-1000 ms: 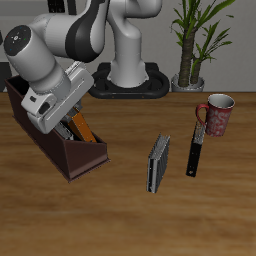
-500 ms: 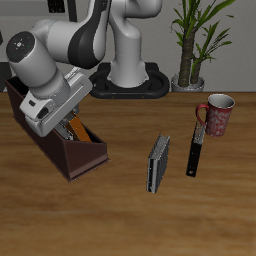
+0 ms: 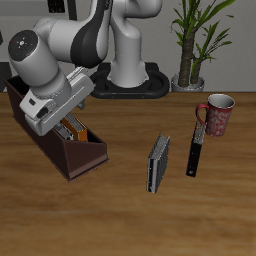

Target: Place the right striped book into the right desk caddy's left compartment and place the orange book into the right desk caddy's left compartment and place the red mug into the right desk caddy's right compartment

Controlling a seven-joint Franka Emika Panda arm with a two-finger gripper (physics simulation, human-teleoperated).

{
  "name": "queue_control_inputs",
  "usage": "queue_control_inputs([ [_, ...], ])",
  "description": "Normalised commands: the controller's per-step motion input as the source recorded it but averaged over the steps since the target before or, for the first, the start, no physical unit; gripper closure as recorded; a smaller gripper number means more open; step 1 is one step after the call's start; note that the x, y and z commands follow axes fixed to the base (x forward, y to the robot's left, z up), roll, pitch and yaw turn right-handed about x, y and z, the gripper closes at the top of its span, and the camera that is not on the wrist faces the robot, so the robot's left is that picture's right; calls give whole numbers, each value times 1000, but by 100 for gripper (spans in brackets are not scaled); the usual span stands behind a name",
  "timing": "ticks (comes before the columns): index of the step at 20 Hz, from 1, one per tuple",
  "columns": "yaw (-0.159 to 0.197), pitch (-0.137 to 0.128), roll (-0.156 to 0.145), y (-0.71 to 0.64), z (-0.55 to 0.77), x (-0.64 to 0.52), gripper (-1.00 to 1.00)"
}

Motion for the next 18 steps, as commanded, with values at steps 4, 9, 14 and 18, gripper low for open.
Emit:
queue_control_inputs([
  [4, -48, -47, -8, 141, 207, -59, -100],
  [9, -112, -70, -13, 209, 325, -99, -100],
  [14, -161, -92, -67, 234, 388, -132, -100],
  [18, -165, -25, -55, 300, 214, -75, -100],
])
